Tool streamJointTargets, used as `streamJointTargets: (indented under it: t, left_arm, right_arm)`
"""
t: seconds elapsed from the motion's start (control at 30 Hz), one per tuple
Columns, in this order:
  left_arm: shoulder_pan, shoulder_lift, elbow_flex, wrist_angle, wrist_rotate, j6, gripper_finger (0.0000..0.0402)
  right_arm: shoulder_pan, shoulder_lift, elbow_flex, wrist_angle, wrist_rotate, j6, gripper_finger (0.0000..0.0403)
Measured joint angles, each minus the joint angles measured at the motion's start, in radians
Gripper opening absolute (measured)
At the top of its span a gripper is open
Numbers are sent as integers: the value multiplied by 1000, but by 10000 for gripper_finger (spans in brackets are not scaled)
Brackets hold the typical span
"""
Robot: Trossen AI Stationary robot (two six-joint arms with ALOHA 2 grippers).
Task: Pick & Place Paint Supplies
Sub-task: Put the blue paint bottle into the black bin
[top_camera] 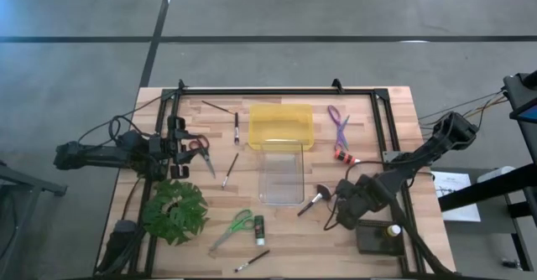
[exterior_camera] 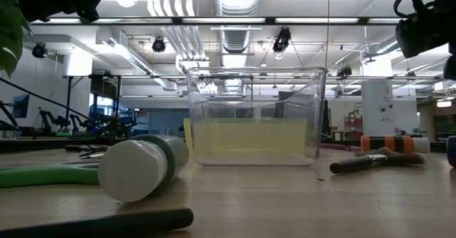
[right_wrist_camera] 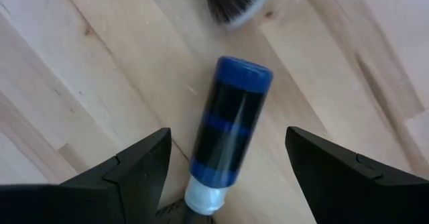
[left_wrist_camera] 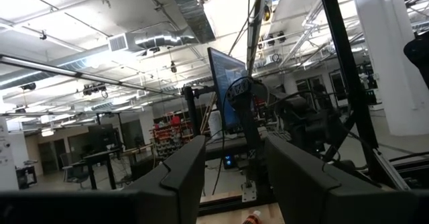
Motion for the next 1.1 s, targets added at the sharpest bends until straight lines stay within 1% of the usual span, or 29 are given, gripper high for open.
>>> streamJointTargets:
  t: [0.13,0.5,0.87,1.1]
  left_arm:
    - [0,0,0,0,0,0,165]
    - [0,0,0,0,0,-2,165]
    - [0,0,0,0,0,-2,165]
    - [0,0,0,0,0,-1,165]
  right_arm:
    - [-18,1,-22,32,-4,-1,293]
    - [-46,2,-44,38,-49,-6,293]
    - [-50,2,-107,147,-100,-4,292]
    - [-62,2,-138,175,-100,-5,292]
